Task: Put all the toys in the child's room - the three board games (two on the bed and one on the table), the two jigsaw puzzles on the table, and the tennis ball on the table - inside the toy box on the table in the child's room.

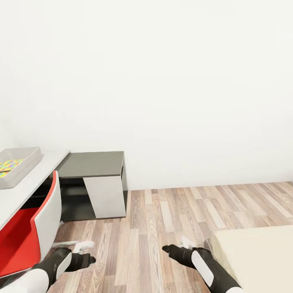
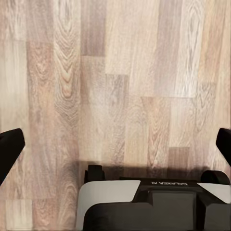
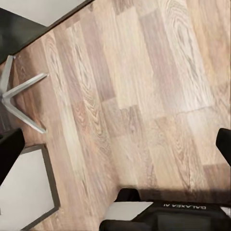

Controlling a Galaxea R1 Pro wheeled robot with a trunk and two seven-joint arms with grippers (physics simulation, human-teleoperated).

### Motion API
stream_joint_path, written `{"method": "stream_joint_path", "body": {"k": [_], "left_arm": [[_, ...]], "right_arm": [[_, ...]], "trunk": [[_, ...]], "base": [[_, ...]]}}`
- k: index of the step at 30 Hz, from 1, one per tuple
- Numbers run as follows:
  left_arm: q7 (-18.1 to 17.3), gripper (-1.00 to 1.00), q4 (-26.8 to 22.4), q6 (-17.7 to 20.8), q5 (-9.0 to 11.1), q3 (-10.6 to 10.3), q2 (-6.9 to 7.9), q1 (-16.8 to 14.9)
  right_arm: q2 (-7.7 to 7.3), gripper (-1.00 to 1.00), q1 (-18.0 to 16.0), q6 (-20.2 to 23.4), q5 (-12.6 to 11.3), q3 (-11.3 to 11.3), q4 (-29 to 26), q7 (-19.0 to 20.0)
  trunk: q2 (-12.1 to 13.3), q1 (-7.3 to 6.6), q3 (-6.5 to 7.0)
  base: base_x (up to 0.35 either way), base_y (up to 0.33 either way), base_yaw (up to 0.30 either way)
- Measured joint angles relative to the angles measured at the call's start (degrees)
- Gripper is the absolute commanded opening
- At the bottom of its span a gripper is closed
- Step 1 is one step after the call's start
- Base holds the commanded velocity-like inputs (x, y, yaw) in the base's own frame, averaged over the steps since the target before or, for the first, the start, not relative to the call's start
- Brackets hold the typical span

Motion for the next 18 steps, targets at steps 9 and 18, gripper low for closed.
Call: {"method": "stream_joint_path", "body": {"k": [9, 18], "left_arm": [[11.96, 1.00, 13.42, -21.35, -4.37, -1.38, -0.70, 7.84], [14.45, 1.00, 14.34, -31.97, -6.72, -1.76, -0.52, 19.58]], "right_arm": [[0.35, 1.00, 5.97, -17.45, 0.45, 6.29, 16.44, -0.10], [3.09, 1.00, 9.51, -29.69, 1.28, 10.67, 31.73, -0.37]], "trunk": [[-0.01, 0.00, -0.02], [-0.01, 0.00, 0.00]], "base": [[0.000, 0.000, 0.000], [0.000, 0.000, 0.000]]}}
